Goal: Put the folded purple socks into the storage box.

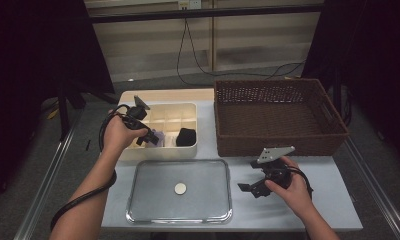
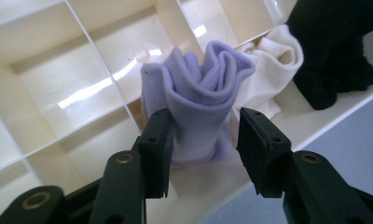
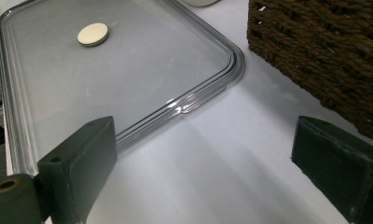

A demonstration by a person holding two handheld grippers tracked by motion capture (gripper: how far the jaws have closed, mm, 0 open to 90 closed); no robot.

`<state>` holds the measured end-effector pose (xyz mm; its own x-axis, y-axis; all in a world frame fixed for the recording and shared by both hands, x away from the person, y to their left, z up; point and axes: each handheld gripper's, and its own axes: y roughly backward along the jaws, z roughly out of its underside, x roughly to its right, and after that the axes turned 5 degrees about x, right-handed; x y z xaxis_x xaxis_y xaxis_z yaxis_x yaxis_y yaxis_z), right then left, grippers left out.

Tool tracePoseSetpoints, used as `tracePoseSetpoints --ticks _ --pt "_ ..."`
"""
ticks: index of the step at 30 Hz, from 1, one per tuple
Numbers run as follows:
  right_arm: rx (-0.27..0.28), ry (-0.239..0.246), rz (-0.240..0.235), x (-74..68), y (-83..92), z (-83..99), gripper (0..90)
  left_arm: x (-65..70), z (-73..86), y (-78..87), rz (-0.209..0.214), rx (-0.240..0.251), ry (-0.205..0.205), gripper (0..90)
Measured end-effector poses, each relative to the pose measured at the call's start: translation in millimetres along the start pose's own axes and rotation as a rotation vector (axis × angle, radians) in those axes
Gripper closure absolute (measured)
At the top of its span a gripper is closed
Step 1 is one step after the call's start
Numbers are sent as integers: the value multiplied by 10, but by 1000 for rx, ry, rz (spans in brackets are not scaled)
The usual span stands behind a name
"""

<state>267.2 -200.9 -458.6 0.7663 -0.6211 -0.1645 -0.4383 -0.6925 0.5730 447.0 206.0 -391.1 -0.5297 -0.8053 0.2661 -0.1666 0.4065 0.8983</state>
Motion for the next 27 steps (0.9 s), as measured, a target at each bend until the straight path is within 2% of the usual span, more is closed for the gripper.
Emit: tracePoseSetpoints --ticks 4,15,20,21,24,25,27 --pt "-2 0 -2 3 5 -2 60 23 -79 141 -2 4 4 559" --pt "-6 2 -7 1 -3 0 60 86 -214 302 -12 -12 -16 619" --pt "-6 4 -11 -1 -8 1 60 94 -258 353 -23 -24 -20 689" --pt "-7 5 -11 -3 -8 0 60 90 -264 357 -24 -28 -23 744" --pt "-8 5 -11 -6 -12 0 60 86 -270 324 -20 -27 -23 793" --pt "-8 4 -11 -7 -14 1 60 85 -269 310 -23 -23 -24 836" --pt "-8 4 -12 -8 -15 1 60 73 -269 284 -20 -14 -31 847"
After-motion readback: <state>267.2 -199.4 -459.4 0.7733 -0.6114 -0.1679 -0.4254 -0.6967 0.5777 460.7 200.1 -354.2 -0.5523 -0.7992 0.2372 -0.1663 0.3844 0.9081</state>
